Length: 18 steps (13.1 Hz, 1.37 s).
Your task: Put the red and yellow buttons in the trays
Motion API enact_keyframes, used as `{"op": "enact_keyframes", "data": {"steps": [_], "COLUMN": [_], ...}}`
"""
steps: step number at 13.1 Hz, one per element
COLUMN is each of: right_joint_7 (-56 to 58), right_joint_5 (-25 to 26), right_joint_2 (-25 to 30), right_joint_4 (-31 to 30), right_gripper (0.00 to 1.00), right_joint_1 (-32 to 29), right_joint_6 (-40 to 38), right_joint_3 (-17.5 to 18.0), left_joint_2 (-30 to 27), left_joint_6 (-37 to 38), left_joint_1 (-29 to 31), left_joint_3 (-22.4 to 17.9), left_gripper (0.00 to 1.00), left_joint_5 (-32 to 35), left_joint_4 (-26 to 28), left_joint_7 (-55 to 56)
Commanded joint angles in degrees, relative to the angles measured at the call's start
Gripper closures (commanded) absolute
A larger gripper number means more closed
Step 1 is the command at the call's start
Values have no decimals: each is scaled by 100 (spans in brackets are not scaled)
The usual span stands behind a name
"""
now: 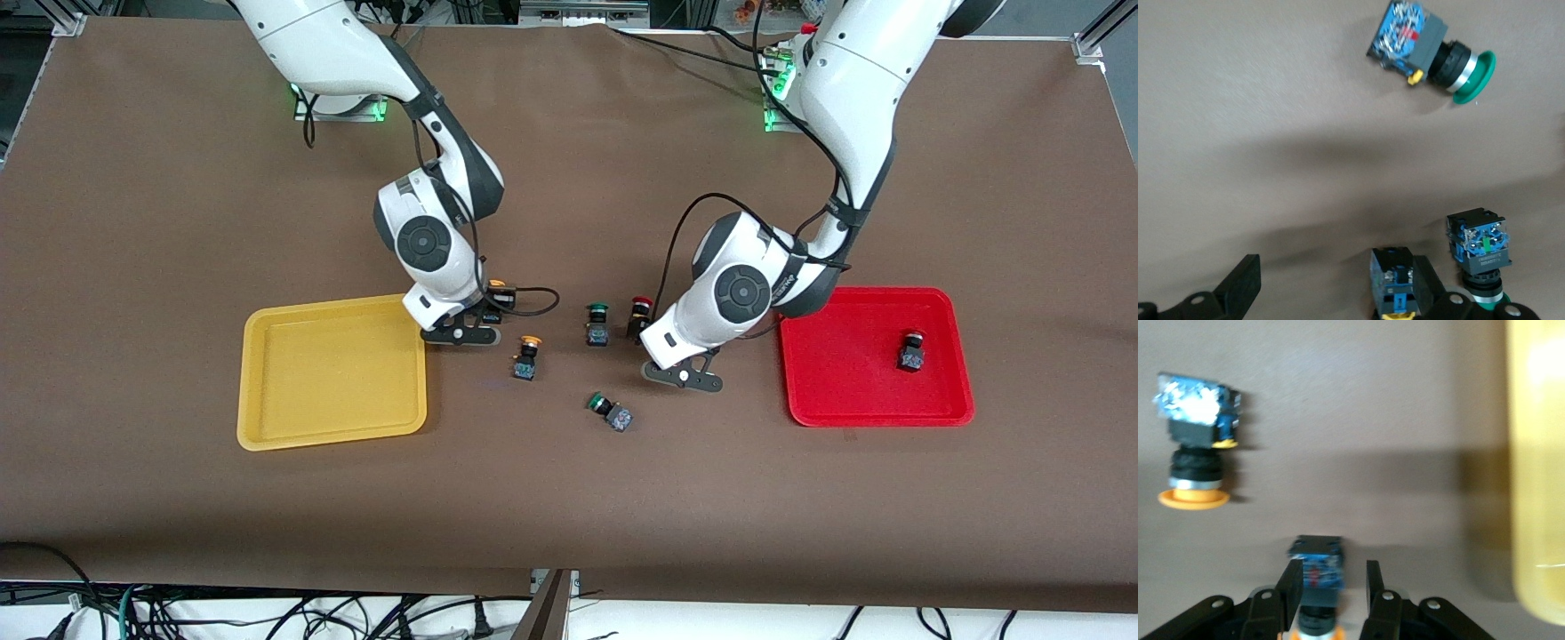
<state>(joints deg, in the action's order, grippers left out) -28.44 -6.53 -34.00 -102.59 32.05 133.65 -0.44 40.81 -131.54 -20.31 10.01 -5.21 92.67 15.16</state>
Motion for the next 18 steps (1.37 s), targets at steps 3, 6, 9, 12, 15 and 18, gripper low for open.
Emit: {"op": "enact_keyframes", "data": {"steps": [3, 6, 9, 12, 15, 18], "right_joint_7": [51, -372, -390, -653, -689, -610], "right_joint_5": [-76, -417, -788, -788, -762, -744], "right_joint_2": [139, 113, -19, -186, -248, -204], "right_joint_4": [2, 81, 63, 11, 2, 19], "right_gripper": [51, 33, 33, 33, 33, 33], "right_joint_1": [-111, -41, 196, 380, 434, 408], "right_joint_6": [-296, -261, 28, 371, 442, 390], "right_joint_3": [-36, -18, -9, -9, -27, -70], "left_joint_2": [164, 199, 226, 244, 217, -159], "left_joint_6": [-12, -4, 31, 32, 40, 364], "left_joint_1": [-236, -447, -562, -562, -509, -19], "left_joint_3": [-113, -130, -130, -130, -130, -210], "left_gripper": [0, 0, 27, 72, 100, 100], "left_joint_5": [11, 46, 475, 582, 582, 582], "left_joint_4": [-153, -118, -109, -109, -118, -144], "left_joint_7": [224, 452, 926, 998, 998, 893]}}
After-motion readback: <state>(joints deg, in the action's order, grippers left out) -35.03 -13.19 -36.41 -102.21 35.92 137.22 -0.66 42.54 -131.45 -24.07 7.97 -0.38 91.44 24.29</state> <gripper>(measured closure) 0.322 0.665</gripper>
